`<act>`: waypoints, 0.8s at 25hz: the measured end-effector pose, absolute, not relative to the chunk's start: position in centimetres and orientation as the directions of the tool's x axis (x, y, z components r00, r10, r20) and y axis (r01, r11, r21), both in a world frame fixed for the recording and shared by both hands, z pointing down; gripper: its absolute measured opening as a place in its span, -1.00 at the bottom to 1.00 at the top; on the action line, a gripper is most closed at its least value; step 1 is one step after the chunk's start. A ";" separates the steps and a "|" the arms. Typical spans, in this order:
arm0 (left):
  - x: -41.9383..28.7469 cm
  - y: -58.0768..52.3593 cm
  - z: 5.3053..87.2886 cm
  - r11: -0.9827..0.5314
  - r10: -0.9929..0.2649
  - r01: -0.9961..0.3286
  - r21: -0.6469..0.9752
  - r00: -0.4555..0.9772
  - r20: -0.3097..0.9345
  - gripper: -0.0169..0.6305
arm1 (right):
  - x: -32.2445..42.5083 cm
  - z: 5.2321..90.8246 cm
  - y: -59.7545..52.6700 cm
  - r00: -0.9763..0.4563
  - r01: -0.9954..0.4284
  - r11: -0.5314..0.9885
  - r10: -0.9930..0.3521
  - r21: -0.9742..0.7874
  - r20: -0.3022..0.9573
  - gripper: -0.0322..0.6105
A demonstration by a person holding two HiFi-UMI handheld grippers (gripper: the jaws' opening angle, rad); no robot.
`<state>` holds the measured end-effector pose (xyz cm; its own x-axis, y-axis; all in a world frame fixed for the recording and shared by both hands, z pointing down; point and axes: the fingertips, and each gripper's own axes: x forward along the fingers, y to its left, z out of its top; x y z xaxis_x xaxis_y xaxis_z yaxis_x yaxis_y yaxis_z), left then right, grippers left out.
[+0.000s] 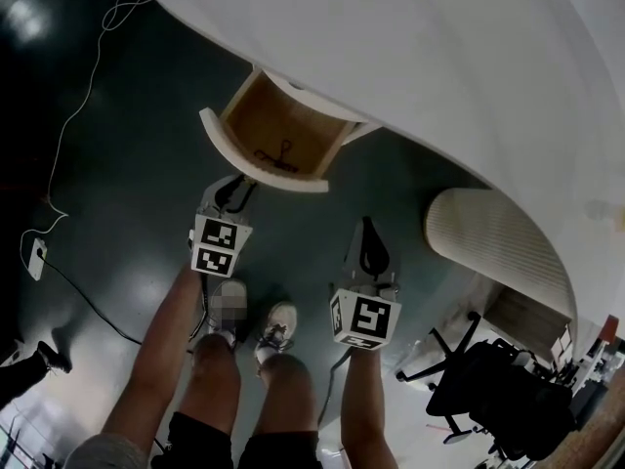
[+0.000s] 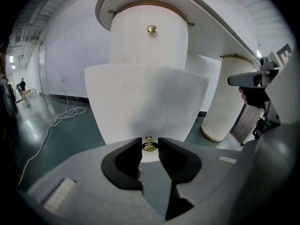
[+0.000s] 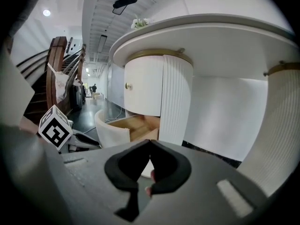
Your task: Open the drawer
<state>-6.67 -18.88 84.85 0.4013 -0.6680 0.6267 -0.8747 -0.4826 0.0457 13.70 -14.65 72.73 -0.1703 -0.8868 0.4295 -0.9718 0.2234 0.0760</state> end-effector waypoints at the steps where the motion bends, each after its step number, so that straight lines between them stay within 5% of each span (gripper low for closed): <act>1: -6.7 -18.7 84.9 -0.483 -0.663 -0.874 0.047 0.401 0.632 -0.59 | 13.7 72.7 -14.4 -0.170 -0.973 0.222 -0.885 0.071 0.433 -0.89; 20: -9.0 -13.2 85.1 -0.493 -0.614 -0.867 0.069 0.403 0.679 -0.59 | 10.9 72.4 -9.3 -0.176 -0.972 0.229 -0.847 0.046 0.501 -0.89</act>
